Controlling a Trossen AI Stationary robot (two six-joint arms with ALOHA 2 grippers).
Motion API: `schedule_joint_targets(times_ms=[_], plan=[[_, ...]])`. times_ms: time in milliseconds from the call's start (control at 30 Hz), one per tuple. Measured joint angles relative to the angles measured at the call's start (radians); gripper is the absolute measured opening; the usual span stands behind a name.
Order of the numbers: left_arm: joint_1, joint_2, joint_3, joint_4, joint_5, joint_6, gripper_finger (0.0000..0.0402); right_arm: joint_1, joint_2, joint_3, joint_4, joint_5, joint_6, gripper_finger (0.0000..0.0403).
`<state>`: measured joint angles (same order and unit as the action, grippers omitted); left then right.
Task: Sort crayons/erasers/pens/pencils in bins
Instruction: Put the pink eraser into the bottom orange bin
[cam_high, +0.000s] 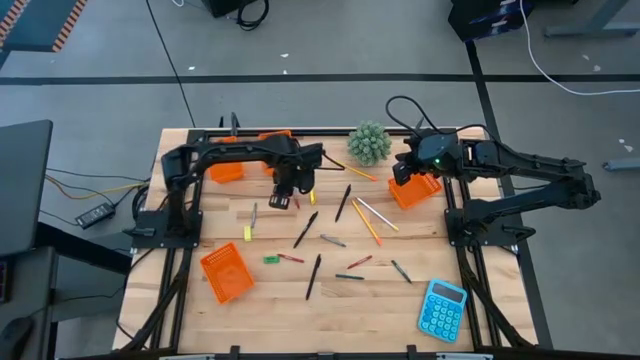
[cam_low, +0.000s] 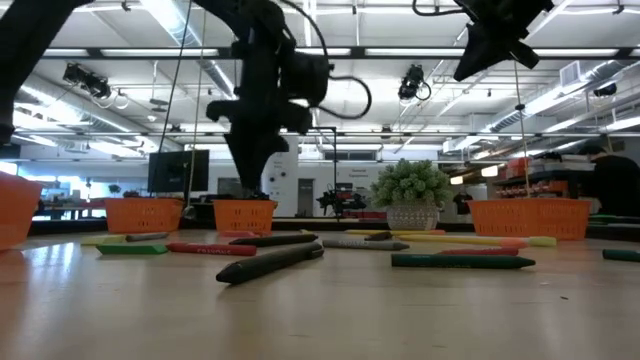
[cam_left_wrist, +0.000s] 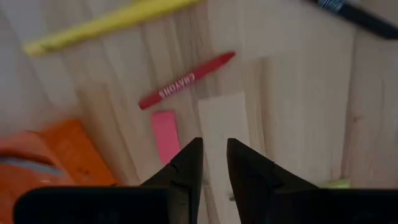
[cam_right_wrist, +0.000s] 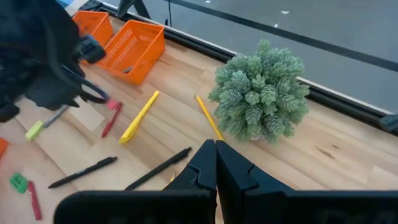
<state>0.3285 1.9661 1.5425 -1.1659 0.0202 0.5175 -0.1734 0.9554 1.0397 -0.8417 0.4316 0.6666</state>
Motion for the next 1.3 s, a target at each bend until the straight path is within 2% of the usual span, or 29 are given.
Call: schedule_joint_targets(times_ms=[167, 367, 567, 767, 900, 1133, 1300], plan=[[0.031, 0.037, -0.006, -0.065, 0.024, -0.170, 0.0078, 0.000, 0.000, 0.000, 0.000, 0.000, -0.005, 0.0008], [0.047, 0.040, -0.013, -0.054, 0.074, -0.217, 0.0079, -0.003, 0.000, 0.000, 0.001, 0.012, -0.005, 0.0008], [0.047, 0.040, -0.013, -0.029, 0.081, -0.218, 0.0133, -0.003, 0.000, 0.000, 0.001, 0.019, -0.005, 0.0008], [0.047, 0.040, -0.013, 0.012, 0.079, -0.150, 0.0195, -0.003, 0.000, 0.000, 0.001, 0.020, 0.002, 0.0008], [0.047, 0.040, -0.013, 0.026, 0.049, -0.113, 0.0219, -0.003, 0.000, 0.000, 0.001, 0.020, 0.003, 0.0008], [0.047, 0.040, -0.013, 0.036, 0.047, 0.033, 0.0222, -0.003, 0.000, 0.000, 0.001, 0.015, 0.003, 0.0008], [0.066, 0.040, -0.013, 0.060, 0.048, 0.054, 0.0214, 0.005, 0.000, 0.000, -0.011, -0.002, 0.024, 0.0008]])
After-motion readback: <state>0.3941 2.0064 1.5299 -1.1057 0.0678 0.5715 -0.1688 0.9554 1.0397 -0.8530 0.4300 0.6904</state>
